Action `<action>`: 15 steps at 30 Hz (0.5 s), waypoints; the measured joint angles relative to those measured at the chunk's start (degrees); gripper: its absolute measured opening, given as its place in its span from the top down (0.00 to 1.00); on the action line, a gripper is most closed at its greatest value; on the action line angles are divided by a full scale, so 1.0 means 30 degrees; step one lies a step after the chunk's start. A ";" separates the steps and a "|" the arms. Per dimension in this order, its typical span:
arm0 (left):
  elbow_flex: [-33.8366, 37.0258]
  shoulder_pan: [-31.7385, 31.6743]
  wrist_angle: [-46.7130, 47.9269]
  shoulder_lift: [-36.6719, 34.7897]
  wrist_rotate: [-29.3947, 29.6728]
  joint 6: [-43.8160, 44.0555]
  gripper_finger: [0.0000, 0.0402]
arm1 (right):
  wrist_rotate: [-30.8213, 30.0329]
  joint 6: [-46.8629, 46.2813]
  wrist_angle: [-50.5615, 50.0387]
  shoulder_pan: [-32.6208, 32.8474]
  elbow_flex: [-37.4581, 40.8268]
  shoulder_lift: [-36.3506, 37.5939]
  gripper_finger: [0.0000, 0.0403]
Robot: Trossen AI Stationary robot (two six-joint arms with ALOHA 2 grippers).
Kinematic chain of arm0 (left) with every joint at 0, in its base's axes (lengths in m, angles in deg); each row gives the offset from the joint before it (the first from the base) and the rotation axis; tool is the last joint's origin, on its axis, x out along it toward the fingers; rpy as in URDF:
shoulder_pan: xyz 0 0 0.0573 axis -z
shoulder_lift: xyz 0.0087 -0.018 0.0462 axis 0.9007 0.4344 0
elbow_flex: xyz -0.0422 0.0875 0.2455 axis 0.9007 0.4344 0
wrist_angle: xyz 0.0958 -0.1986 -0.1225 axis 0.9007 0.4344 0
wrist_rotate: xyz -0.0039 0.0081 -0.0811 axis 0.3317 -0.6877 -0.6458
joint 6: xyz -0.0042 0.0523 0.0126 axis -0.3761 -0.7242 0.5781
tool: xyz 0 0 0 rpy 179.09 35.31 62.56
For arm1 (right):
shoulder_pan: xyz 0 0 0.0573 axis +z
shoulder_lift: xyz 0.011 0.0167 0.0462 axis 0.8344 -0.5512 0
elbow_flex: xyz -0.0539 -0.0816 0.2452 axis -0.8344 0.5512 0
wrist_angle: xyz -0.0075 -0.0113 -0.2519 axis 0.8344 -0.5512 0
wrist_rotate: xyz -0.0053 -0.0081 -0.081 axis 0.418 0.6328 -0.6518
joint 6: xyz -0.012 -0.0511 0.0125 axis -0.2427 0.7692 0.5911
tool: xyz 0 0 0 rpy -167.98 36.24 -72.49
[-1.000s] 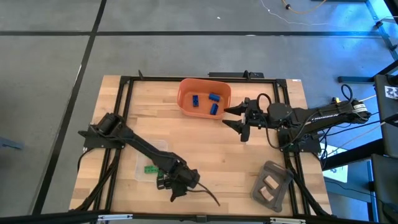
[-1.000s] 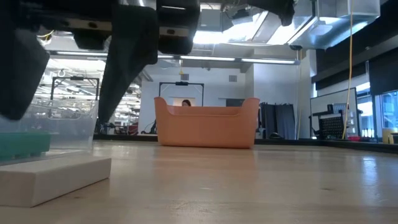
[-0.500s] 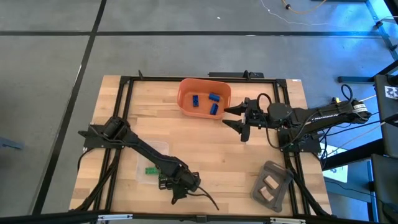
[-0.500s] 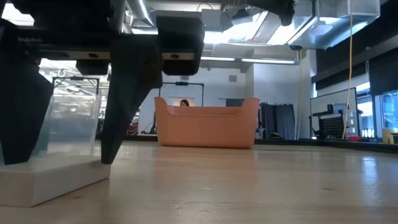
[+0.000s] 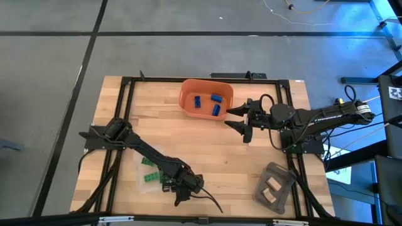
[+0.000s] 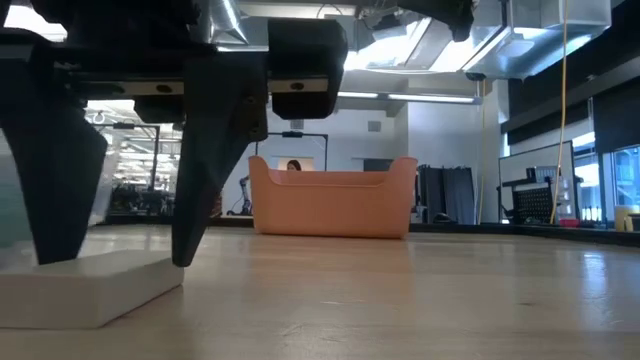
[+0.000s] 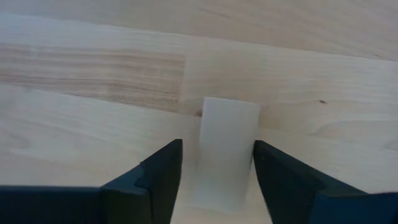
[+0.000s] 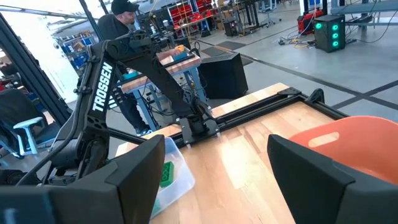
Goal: Sort & place blocks by color
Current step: Put the brown block into the black bin
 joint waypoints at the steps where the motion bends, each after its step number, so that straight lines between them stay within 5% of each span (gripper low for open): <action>1: 0.0000 0.0000 0.0011 0.0000 0.0015 0.0032 0.54 | 0.0003 0.0000 0.0000 0.0000 0.0000 0.0000 0.30; 15: 0.0007 -0.0232 0.0011 -0.0072 0.0151 0.1312 0.90 | 0.0004 0.0029 0.0000 0.0000 0.0000 0.0000 0.30</action>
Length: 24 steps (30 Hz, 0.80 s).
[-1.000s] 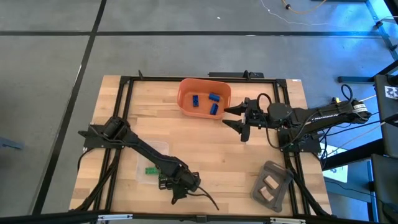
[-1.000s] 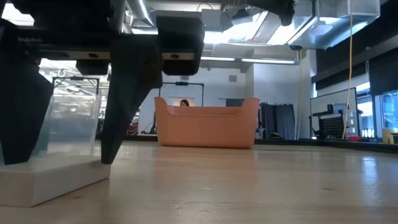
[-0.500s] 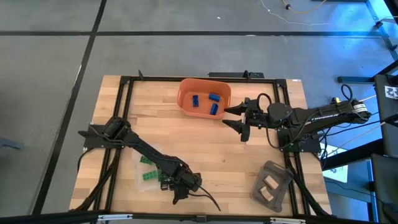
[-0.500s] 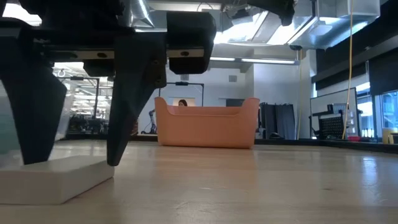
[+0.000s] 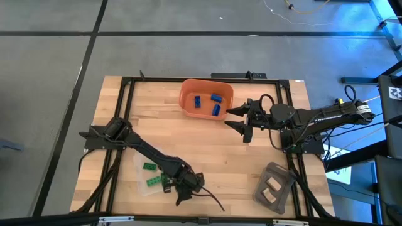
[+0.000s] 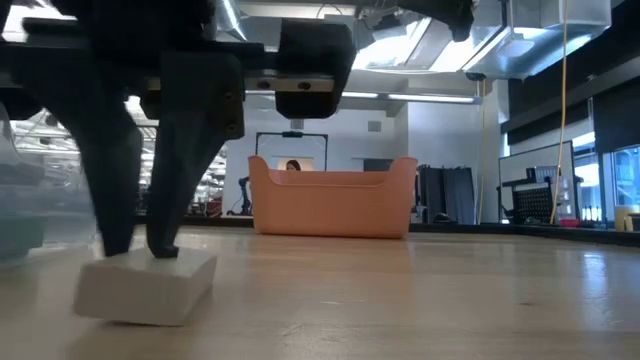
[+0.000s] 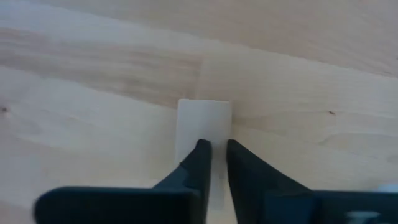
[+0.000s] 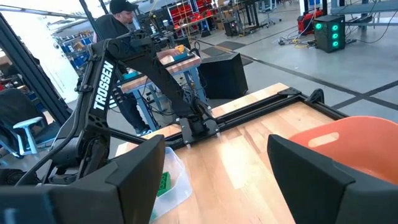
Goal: Sort & place blocks by color
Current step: Put the brown block into the black bin
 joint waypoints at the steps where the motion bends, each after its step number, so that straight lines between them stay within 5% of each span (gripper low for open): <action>1: 0.0000 -0.0044 0.0000 -0.0034 0.0011 0.0161 0.92 | 0.0000 0.0000 0.0000 0.0000 0.0000 0.0000 0.30; 7: 0.0023 -0.0448 0.0058 -0.0074 0.0102 0.0982 0.98 | 0.0000 0.0000 0.0000 0.0000 0.0000 0.0000 0.30; 24: 0.0037 -0.0906 -0.0048 -0.0563 0.1502 0.0914 0.63 | 0.0001 0.0012 -0.0015 0.0000 0.0000 0.0001 0.30</action>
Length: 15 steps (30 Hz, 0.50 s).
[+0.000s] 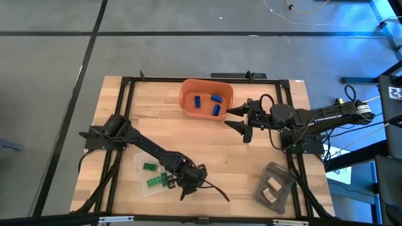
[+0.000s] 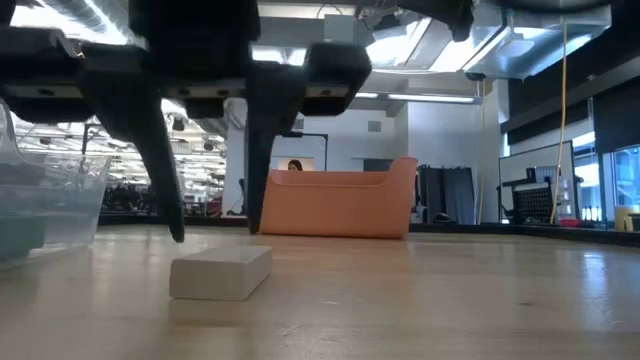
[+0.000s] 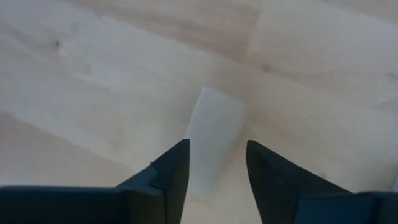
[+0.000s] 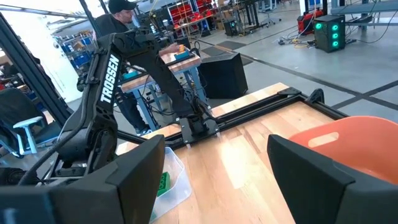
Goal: Sort & place blocks by color
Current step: Put the brown block into the black bin
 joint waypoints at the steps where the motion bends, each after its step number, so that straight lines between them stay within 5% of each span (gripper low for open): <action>1: 0.0021 -0.0063 0.0182 -0.0070 0.0098 0.0000 0.62 | 0.0003 -0.0001 0.0000 0.0000 0.0000 -0.0001 0.30; 15: 0.0000 -0.0803 -0.0033 -0.0575 -0.1492 -0.3702 0.58 | 0.0006 -0.0008 0.0000 0.0000 0.0000 -0.0001 0.30</action>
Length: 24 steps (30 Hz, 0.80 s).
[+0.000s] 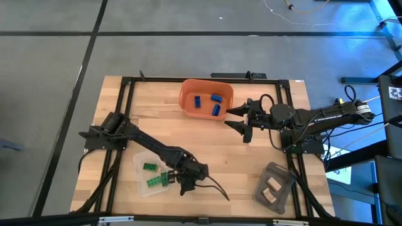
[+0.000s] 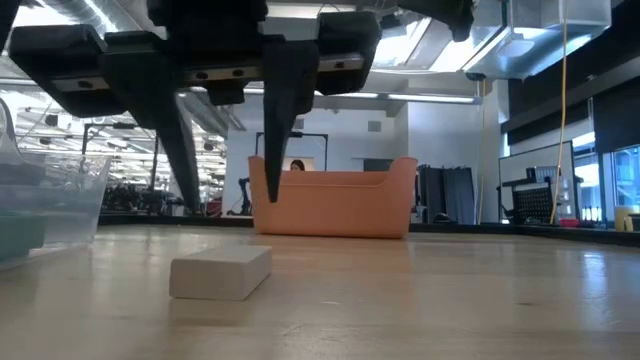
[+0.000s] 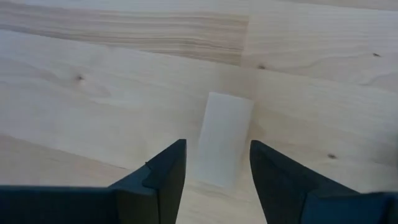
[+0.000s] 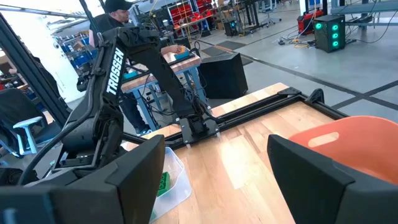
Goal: Sort & place blocks by color
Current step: Put the brown block into the black bin
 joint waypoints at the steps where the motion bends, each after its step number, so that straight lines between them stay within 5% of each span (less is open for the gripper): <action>1: 0.0000 -0.0085 -0.0051 0.0000 -0.0135 -0.0033 0.58 | -0.0001 -0.0004 0.0000 -0.0006 0.0000 0.0000 0.30; 24: -0.0007 -0.0406 -0.0356 0.1122 -0.1178 -0.0724 0.58 | -0.0007 0.0048 -0.0103 -0.0007 0.0001 0.0007 0.30</action>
